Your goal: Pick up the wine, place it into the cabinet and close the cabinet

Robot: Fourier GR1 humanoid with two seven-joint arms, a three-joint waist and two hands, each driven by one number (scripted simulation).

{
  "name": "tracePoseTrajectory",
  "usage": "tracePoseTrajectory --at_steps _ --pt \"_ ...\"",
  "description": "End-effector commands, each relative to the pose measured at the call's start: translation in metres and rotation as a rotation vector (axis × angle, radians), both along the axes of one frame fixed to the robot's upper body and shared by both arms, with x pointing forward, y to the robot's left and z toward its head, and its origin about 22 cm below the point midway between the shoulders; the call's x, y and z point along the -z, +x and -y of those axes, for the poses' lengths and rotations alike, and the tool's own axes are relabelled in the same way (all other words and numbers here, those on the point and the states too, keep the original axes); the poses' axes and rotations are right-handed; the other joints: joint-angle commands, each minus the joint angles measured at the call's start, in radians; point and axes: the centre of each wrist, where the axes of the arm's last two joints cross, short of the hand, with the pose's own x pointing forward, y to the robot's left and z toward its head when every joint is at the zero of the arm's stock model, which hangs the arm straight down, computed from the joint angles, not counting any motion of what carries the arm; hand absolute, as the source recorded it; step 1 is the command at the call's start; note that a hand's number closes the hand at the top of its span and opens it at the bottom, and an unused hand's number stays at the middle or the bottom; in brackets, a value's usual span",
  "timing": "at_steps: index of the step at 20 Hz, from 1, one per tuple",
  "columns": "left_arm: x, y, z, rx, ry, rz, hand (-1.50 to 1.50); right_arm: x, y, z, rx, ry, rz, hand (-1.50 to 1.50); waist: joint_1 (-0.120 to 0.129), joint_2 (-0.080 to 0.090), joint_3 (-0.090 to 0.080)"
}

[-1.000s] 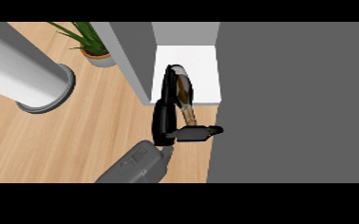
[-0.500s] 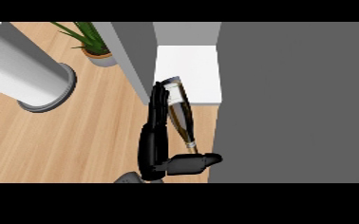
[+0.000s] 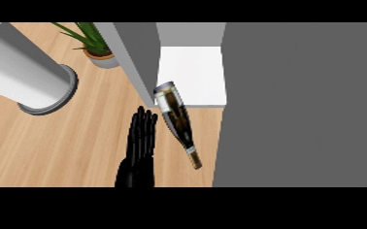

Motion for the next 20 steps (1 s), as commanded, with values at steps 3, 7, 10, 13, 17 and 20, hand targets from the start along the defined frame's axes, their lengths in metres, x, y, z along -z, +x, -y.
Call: tracePoseTrajectory --at_steps 3,7,10,13,17,20 --pt "0.000 -0.041 -0.037 0.078 0.018 0.015 -1.50 -0.009 -0.016 -0.002 -0.145 0.008 -0.026 1.50 0.006 -0.001 -0.001" --pt "-0.007 -0.046 -0.060 0.110 0.014 0.000 -1.50 -0.004 -0.022 0.010 -0.176 -0.050 -0.012 1.50 -0.001 0.000 0.000" --pt "-0.026 -0.037 -0.076 0.131 0.037 0.015 -1.50 -0.003 -0.027 0.002 -0.177 -0.040 0.009 1.50 -0.003 0.000 0.000" --pt "-0.028 -0.045 -0.090 0.114 0.031 0.011 -1.50 -0.004 -0.032 -0.011 -0.247 0.006 -0.075 1.50 0.001 -0.001 -0.001" --pt "-0.021 -0.029 -0.109 0.058 0.036 0.054 -1.50 0.000 -0.023 -0.018 -0.329 0.052 -0.179 1.50 0.003 0.002 -0.002" --pt "-0.038 -0.030 -0.130 0.034 0.042 0.075 -1.50 -0.005 -0.040 -0.026 -0.347 0.048 -0.198 1.50 0.002 -0.001 -0.002"
